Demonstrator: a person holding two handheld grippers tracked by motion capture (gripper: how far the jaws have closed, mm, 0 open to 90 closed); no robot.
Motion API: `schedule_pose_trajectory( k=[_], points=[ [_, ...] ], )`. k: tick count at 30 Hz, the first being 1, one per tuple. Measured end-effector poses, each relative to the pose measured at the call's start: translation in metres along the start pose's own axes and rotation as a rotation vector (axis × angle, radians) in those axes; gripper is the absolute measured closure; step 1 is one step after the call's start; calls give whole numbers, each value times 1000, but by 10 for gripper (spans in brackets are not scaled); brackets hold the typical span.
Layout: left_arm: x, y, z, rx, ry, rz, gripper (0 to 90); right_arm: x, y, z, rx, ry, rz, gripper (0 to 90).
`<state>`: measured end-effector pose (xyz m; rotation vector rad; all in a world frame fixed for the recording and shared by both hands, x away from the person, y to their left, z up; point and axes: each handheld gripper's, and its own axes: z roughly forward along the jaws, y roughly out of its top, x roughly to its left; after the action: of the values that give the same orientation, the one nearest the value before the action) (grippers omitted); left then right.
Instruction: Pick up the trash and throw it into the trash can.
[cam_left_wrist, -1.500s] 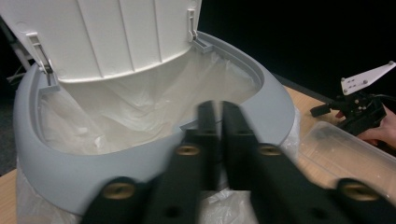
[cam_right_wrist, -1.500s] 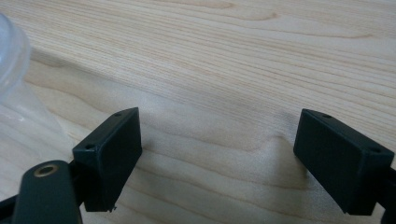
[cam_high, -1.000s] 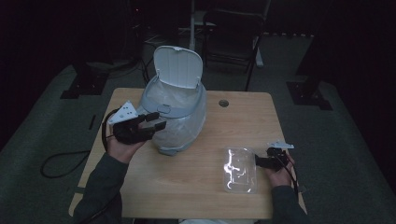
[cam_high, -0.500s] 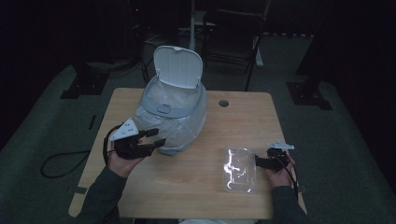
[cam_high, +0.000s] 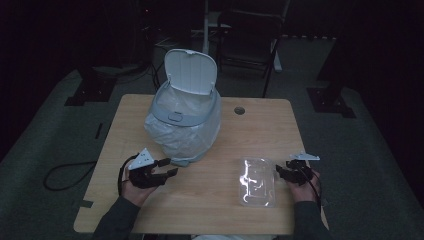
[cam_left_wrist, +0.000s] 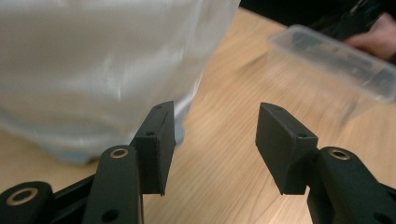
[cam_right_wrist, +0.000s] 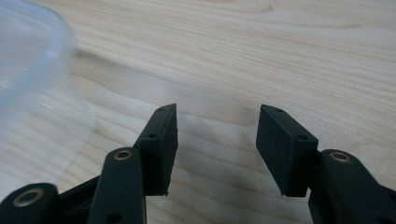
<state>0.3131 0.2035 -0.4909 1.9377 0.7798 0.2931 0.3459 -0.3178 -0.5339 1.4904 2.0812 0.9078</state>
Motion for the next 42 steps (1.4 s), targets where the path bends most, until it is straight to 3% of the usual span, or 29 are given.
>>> schedule_pose_trajectory(
  k=[4, 11, 16, 20, 22, 24, 27, 29, 32, 33, 35, 37, 42],
  points=[
    [5, -8, 6, 13, 5, -22, 485, 6, 4, -13, -35, 5, -3, 482],
    [5, -14, 10, 36, 15, -21, 481, 16, 15, -40, -104, 26, -7, 461],
    [3, -16, 13, 51, 17, -14, 478, 28, 15, -57, -138, 103, -27, 442],
    [2, -17, 14, 59, 18, -16, 476, 41, 6, -61, -107, 139, -75, 440],
    [1, -16, 14, 59, 18, -15, 475, 45, 1, -60, -70, 119, -103, 454],
    [1, -17, 14, 61, 20, -14, 475, 46, -4, -61, -63, 123, -99, 481],
    [2, -17, 14, 63, 21, -12, 475, 49, -7, -64, -45, 67, -113, 512],
    [2, -17, 15, 69, 23, -8, 475, 49, -9, -64, -42, 67, -101, 522],
    [1, -17, 15, 71, 23, -6, 474, 50, -12, -58, -15, 70, -89, 525],
    [0, -16, 15, 72, 28, -2, 474, 55, -17, -46, 25, 55, -102, 525],
    [0, -16, 15, 72, 29, -2, 474, 60, -18, -38, 35, 55, -100, 525],
    [1, -17, 15, 72, 30, -2, 474, 62, -15, -40, 18, 58, -92, 521],
    [2, -17, 15, 73, 30, -6, 473, 60, -5, -62, -62, 51, -44, 473]
  ],
)
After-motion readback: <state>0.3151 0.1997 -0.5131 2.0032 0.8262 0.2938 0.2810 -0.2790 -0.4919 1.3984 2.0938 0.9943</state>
